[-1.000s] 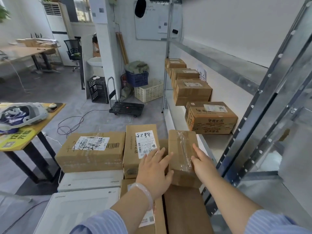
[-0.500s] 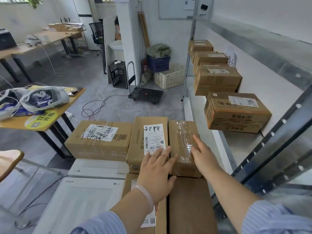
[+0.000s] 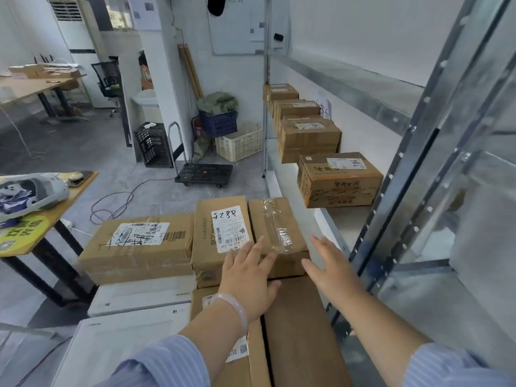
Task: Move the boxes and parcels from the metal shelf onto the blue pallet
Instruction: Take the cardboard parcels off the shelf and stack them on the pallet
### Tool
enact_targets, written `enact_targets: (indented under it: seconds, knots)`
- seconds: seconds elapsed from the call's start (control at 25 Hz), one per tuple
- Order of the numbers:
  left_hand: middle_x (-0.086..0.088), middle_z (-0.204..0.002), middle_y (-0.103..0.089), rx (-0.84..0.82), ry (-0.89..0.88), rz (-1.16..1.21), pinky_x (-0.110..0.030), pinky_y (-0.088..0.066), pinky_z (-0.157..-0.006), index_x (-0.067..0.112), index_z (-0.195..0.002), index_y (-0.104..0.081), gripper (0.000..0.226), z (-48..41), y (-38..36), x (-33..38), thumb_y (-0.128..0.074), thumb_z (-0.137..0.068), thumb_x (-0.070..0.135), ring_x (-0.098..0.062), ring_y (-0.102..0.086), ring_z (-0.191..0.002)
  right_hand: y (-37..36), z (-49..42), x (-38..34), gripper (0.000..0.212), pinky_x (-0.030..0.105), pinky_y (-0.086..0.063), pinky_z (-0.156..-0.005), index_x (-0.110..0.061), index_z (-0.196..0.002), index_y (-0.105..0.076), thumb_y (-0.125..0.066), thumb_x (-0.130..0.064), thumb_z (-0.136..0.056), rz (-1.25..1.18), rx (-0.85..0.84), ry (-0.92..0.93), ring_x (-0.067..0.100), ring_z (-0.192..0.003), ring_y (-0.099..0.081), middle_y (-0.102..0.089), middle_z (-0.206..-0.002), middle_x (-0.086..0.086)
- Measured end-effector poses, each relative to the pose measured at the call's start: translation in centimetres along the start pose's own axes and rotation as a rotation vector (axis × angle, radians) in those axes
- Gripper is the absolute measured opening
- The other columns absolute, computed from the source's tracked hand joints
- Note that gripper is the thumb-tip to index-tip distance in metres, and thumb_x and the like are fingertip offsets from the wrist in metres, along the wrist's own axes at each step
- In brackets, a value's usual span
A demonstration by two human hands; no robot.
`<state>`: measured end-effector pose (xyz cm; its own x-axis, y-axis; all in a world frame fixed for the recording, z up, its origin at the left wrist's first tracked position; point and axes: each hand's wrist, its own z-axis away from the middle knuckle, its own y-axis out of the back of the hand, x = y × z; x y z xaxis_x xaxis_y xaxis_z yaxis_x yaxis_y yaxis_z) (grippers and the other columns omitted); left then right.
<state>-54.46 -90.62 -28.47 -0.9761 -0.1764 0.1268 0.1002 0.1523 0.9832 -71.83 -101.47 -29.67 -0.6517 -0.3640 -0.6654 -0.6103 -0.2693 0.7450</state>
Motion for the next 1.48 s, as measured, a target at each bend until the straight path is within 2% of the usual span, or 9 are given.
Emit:
enact_targets:
  seconds: [0.12, 0.2, 0.4, 0.48, 0.64, 0.92, 1.16, 1.36, 1.48]
  knots:
    - [0.006, -0.161, -0.004, 0.022, -0.148, 0.011, -0.046, 0.003, -0.116, 0.041, -0.150, -0.013, 0.068, 1.5, 0.6, 2.4, -0.039, -0.089, 0.057, -0.019, -0.003, -0.146, 1.4, 5.8, 0.9, 0.071, 0.038, -0.021, -0.113, -0.041, -0.150, -0.018, -0.053, -0.054, -0.089, 0.148, 0.108, -0.068, 0.014, -0.144, -0.015, -0.012, -0.160, -0.009]
    - [0.006, -0.161, -0.003, 0.019, -0.229, 0.048, -0.048, 0.000, -0.117, 0.042, -0.149, -0.011, 0.068, 2.8, 0.4, 4.2, -0.040, -0.090, 0.057, -0.019, -0.002, -0.147, 1.8, 10.2, 1.4, 0.079, 0.038, -0.021, -0.114, -0.041, -0.150, -0.014, -0.053, -0.062, -0.085, 0.232, 0.137, -0.102, 0.015, -0.144, -0.013, -0.009, -0.161, -0.007]
    - [0.005, -0.161, 0.001, -0.091, -0.497, 0.154, -0.050, 0.002, -0.117, 0.043, -0.149, -0.003, 0.070, 9.3, -0.9, 10.5, -0.038, -0.090, 0.057, -0.020, 0.003, -0.147, 2.2, 23.7, 2.6, 0.100, 0.043, -0.007, -0.116, -0.043, -0.150, -0.003, -0.039, -0.085, -0.067, 0.427, 0.172, -0.344, 0.018, -0.147, -0.002, 0.000, -0.162, -0.004]
    - [0.005, -0.161, 0.004, -0.114, -0.594, 0.175, -0.049, 0.003, -0.116, 0.043, -0.149, 0.000, 0.074, 12.0, -1.1, 13.8, -0.040, -0.089, 0.057, -0.020, 0.004, -0.147, 3.1, 28.7, 3.1, 0.105, 0.044, -0.004, -0.117, -0.042, -0.151, -0.001, -0.031, -0.088, -0.061, 0.479, 0.203, -0.448, 0.017, -0.147, 0.002, 0.005, -0.162, -0.004]
    - [0.004, -0.161, 0.009, -0.148, -0.811, 0.165, -0.048, 0.006, -0.116, 0.045, -0.146, 0.014, 0.077, 17.0, -0.5, 20.7, -0.037, -0.090, 0.063, -0.022, 0.007, -0.147, 5.6, 38.5, 4.1, 0.098, 0.042, 0.000, -0.117, -0.043, -0.149, 0.009, -0.045, -0.077, -0.075, 0.519, 0.302, -0.643, 0.015, -0.147, 0.008, 0.011, -0.161, -0.005]
    - [0.005, -0.160, 0.015, -0.190, -1.050, 0.165, -0.047, 0.006, -0.116, 0.047, -0.144, 0.021, 0.077, 26.5, 0.6, 30.6, -0.029, -0.089, 0.069, -0.022, 0.009, -0.147, 8.7, 52.9, 5.5, 0.092, 0.043, 0.001, -0.117, -0.042, -0.150, 0.008, -0.040, -0.077, -0.079, 0.532, 0.449, -0.871, 0.017, -0.147, 0.009, 0.011, -0.161, -0.003]
    - [0.003, -0.161, 0.013, -0.297, -1.180, 0.186, -0.047, 0.001, -0.116, 0.044, -0.146, 0.017, 0.075, 36.8, 1.1, 39.7, -0.028, -0.090, 0.068, -0.023, 0.006, -0.148, 11.2, 66.6, 7.8, 0.083, 0.044, 0.002, -0.117, -0.040, -0.150, 0.008, -0.037, -0.067, -0.086, 0.517, 0.486, -1.052, 0.020, -0.147, 0.008, 0.009, -0.162, -0.002]
    - [0.003, -0.161, 0.010, -0.415, -1.268, 0.174, -0.045, -0.003, -0.118, 0.043, -0.147, 0.013, 0.074, 45.5, 0.7, 46.6, -0.027, -0.091, 0.067, -0.022, 0.003, -0.148, 13.9, 77.0, 10.3, 0.079, 0.046, -0.005, -0.118, -0.029, -0.152, 0.006, -0.034, -0.059, -0.091, 0.502, 0.535, -1.221, 0.024, -0.148, 0.002, 0.001, -0.162, 0.004]
    - [0.003, -0.162, 0.008, -0.487, -1.267, 0.136, -0.046, -0.004, -0.117, 0.043, -0.149, 0.008, 0.071, 49.4, -0.5, 49.6, -0.027, -0.091, 0.066, -0.022, 0.003, -0.148, 14.1, 81.2, 11.6, 0.074, 0.042, -0.002, -0.119, -0.032, -0.153, 0.003, -0.031, -0.062, -0.093, 0.420, 0.541, -1.254, 0.022, -0.148, 0.003, 0.003, -0.162, 0.003]
